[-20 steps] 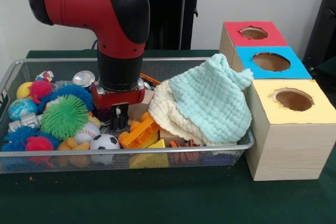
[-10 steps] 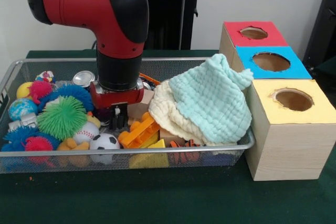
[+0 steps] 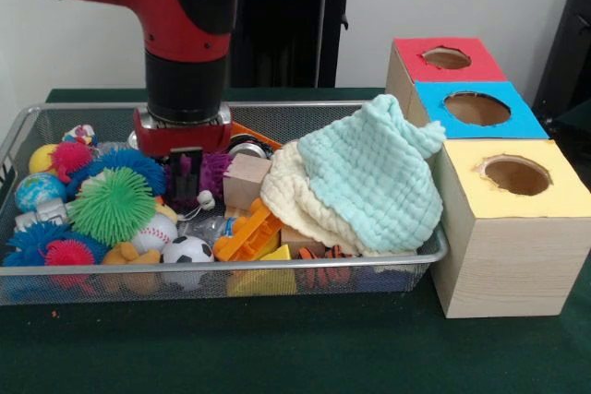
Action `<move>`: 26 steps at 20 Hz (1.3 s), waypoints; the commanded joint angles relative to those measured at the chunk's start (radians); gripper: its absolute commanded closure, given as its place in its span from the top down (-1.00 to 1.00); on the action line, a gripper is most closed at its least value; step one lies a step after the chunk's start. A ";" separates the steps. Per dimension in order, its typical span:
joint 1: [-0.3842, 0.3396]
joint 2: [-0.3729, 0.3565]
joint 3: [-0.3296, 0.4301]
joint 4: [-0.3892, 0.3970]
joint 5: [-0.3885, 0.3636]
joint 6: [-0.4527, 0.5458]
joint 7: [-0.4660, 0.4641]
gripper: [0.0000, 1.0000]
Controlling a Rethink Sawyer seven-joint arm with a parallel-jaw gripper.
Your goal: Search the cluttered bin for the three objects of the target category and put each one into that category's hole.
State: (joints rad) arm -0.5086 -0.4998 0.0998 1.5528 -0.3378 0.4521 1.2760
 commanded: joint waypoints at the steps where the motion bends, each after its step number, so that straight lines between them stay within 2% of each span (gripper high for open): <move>1: -0.037 -0.119 0.102 0.072 0.082 0.195 0.038 -1.00; 8: -0.069 -0.115 0.136 0.088 0.090 0.165 0.025 -1.00; 11: -0.052 -0.134 0.132 0.094 0.090 0.176 0.034 -1.00; 15: -0.066 -0.176 0.155 0.141 0.135 0.181 0.060 -1.00; 21: -0.048 -0.198 0.127 0.158 0.141 0.181 0.081 -1.00; 26: -0.039 -0.190 0.107 0.183 0.134 0.110 0.115 -1.00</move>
State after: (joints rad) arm -0.5631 -0.6974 0.1509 1.6468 -0.2246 0.5315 1.2760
